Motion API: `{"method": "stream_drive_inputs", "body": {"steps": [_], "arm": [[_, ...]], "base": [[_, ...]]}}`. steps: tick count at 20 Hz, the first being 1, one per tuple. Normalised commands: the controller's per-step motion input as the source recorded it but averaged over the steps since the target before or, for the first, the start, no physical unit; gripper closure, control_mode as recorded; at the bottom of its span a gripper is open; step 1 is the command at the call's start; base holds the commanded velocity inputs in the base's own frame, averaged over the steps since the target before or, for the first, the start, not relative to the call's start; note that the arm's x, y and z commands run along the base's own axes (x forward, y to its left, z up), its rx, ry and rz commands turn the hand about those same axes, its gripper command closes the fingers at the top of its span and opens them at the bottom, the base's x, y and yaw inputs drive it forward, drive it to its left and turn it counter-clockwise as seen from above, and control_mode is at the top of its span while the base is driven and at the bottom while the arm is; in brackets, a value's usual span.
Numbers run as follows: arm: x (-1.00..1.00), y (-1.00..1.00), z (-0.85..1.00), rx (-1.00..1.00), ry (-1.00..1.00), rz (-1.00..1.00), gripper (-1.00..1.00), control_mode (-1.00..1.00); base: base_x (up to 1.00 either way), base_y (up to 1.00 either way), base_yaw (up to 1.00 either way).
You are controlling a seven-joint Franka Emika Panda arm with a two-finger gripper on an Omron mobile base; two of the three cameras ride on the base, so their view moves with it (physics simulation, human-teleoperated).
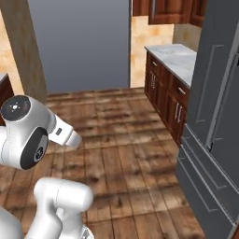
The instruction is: Move the hot dog bun to the plate on the dining table and place the condiment next to that plate. Then navigate to the fridge and take the sausage and place it on the plate as well.
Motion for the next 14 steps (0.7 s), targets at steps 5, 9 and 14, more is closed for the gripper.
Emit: {"method": "stream_drive_inputs", "body": {"steps": [5,9,14], "arm": [[0.0,0.0,0.0,0.0,0.0,0.0,-1.0,1.0],[0.0,0.0,0.0,0.0,0.0,0.0,-1.0,1.0],[0.0,0.0,0.0,0.0,0.0,0.0,-1.0,1.0]], "base": [[1.0,0.78,-0.2],[1.0,0.64,-0.19],[1.0,0.51,-0.18]]}}
